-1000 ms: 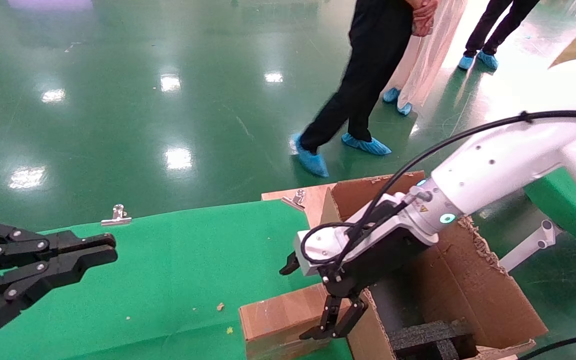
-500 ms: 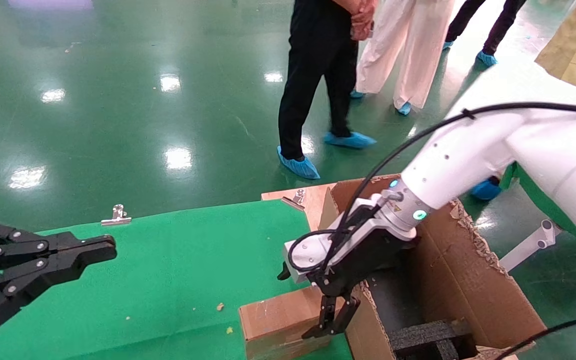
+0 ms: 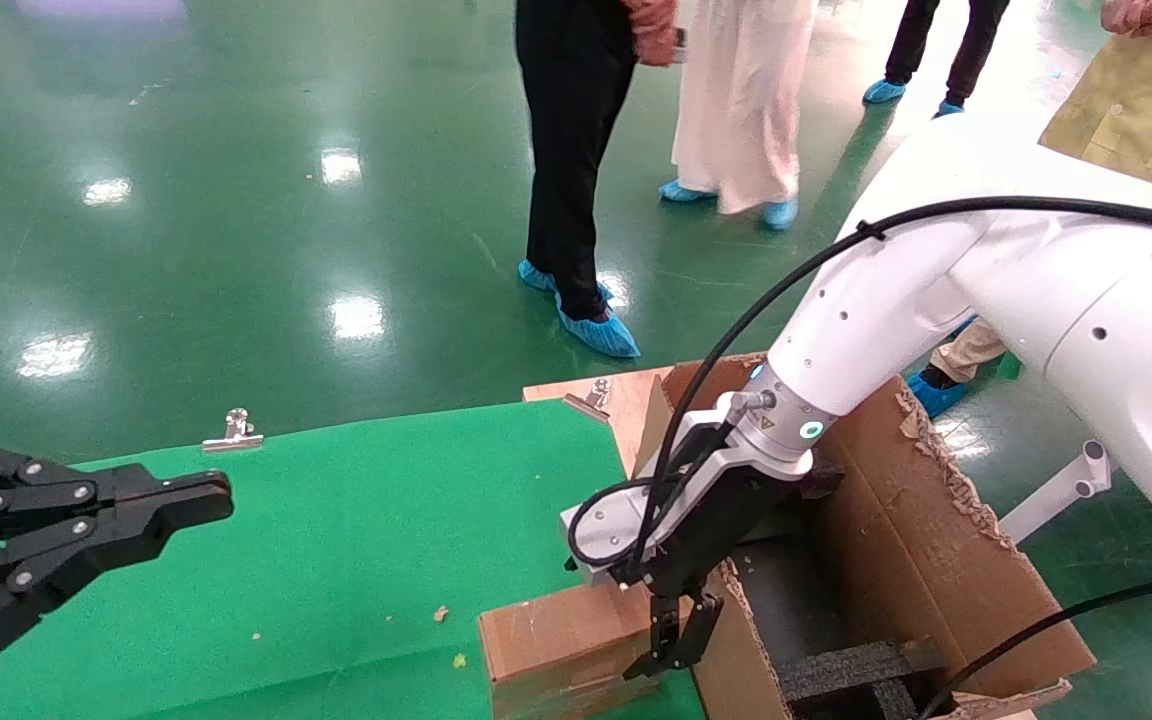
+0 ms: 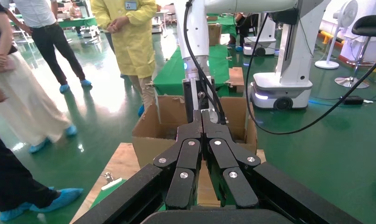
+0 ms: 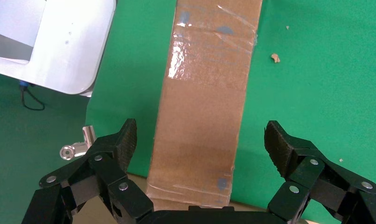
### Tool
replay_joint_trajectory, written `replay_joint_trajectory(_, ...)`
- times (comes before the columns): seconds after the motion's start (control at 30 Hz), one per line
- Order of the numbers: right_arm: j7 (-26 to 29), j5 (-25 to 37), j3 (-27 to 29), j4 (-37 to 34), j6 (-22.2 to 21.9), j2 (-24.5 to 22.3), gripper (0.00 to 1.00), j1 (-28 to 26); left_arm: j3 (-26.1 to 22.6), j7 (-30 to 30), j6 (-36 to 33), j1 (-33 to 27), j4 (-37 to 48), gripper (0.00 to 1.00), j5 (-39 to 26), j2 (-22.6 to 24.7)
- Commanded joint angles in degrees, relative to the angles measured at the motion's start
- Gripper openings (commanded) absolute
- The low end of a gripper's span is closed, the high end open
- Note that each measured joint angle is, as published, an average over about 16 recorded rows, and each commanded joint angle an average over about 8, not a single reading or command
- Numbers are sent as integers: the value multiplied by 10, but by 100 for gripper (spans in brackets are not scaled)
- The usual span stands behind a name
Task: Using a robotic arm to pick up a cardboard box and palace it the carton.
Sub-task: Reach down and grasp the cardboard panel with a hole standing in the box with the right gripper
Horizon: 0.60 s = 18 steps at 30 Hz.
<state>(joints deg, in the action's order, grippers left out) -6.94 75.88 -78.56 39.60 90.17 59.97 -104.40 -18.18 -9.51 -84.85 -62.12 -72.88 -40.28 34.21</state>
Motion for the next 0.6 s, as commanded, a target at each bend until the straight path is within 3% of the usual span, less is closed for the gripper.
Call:
replay_joint_trajectory(0.03, -1, 0, -1, 0, 0, 1, 50, -1, 0, 0, 0, 0, 0, 0, 0, 0)
replay_joint_trajectory(0.17, 1, 0, 2, 1, 0, -1, 1, 0, 0, 0, 0, 0, 0, 0, 0, 0)
replay_joint_trajectory(0.6, 2, 1, 5, 4, 0, -4, 0, 2, 0, 0, 0, 0, 0, 0, 0, 0)
